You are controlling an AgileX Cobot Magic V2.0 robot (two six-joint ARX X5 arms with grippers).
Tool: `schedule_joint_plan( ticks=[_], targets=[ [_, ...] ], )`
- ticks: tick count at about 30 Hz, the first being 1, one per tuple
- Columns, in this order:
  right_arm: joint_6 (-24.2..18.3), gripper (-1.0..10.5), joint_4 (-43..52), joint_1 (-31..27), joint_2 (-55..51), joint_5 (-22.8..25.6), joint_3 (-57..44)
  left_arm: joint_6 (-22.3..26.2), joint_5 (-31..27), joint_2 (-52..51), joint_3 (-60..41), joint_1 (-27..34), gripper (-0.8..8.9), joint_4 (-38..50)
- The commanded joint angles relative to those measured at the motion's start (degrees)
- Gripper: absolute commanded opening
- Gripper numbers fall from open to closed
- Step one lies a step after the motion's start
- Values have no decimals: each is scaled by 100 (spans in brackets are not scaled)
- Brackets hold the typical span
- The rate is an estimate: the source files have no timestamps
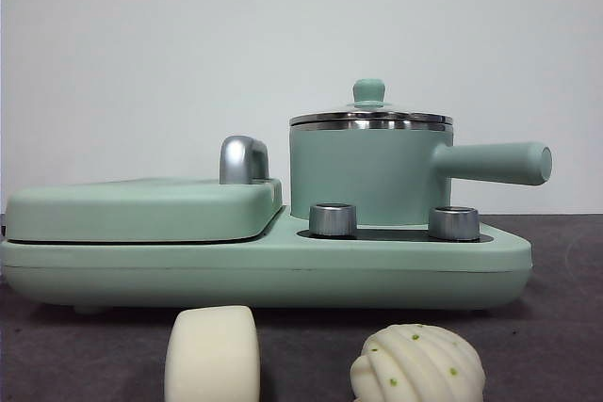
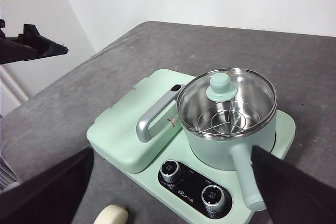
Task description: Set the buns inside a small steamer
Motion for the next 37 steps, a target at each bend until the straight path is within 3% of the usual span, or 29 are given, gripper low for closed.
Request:
schedule_joint_plan(
  ticks=[1,7,14,30,37],
  targets=[
    [-42,486,37,15,20,-17,101,2,37,42,118,-26,492,133],
    [2,486,37,15,20,-17,103,-157,37,260,190,-26,492,313],
    [22,486,39,15,20,-17,103,-149,35,1290,999,-155,492,225],
    [258,486,35,15,20,-20,103,186,-444,4662,4583,-1054,492,-1049],
    [258,486,39,15,22,-17,101,667,-1303,5993,6529,-1554,492,-2411]
  ],
)
